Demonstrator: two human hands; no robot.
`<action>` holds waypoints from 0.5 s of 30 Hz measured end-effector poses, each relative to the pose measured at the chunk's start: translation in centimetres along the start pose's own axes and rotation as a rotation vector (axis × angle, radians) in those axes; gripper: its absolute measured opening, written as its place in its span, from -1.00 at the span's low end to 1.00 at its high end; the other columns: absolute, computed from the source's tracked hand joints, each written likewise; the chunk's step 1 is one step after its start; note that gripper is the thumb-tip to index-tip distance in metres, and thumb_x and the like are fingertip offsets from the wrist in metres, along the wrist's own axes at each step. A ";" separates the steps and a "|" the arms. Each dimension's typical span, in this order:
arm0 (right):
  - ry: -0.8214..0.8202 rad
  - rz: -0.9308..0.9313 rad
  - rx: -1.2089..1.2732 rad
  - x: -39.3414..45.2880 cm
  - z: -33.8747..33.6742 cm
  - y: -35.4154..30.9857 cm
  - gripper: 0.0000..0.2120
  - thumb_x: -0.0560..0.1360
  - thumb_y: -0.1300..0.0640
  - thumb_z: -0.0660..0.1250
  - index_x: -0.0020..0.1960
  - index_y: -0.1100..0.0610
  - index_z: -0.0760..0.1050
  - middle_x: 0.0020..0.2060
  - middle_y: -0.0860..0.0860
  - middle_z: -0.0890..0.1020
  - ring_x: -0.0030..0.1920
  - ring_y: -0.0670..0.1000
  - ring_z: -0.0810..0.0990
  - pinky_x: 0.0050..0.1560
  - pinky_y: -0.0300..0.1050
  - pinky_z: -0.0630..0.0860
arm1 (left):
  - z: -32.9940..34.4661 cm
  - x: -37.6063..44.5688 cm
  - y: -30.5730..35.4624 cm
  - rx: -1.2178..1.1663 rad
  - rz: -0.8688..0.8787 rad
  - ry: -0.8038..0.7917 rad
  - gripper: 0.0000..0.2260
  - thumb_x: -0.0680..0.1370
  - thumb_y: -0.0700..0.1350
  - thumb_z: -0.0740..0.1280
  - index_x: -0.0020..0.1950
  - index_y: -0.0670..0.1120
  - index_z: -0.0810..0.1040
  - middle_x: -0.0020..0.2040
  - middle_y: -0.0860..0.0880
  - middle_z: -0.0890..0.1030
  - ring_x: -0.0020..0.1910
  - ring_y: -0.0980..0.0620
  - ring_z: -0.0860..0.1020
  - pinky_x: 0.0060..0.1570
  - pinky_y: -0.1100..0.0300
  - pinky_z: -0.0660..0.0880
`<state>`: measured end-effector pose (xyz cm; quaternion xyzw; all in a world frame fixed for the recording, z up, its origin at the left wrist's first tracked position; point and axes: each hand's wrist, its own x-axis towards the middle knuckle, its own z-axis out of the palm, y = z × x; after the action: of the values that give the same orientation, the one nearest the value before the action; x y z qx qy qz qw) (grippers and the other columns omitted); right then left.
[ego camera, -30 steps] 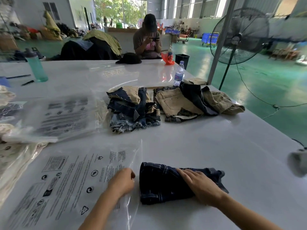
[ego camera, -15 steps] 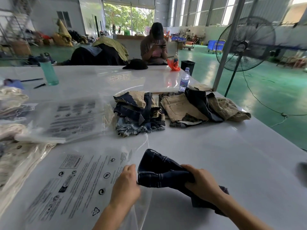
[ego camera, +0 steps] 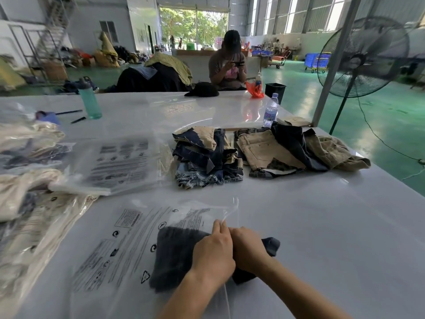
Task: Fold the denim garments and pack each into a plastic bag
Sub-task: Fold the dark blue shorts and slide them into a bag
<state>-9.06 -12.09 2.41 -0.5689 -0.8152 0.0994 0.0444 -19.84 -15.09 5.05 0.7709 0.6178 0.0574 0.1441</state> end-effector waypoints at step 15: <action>0.144 0.670 1.156 -4.5 3.4 7.2 -0.13 0.35 0.21 0.54 0.49 0.17 0.09 0.06 0.05 0.52 -0.02 0.02 0.60 -0.20 -0.15 0.60 | 1.7 -0.5 -0.8 0.073 0.040 -0.205 -0.34 0.52 -0.29 0.13 0.57 -0.13 -0.09 0.57 -0.08 -0.01 0.35 -0.13 0.40 0.19 0.07 0.48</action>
<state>-1.45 -14.30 -2.24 -0.6812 -0.4053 0.4900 0.3628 -20.30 -15.69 3.24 0.7896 0.5860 -0.0413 0.1773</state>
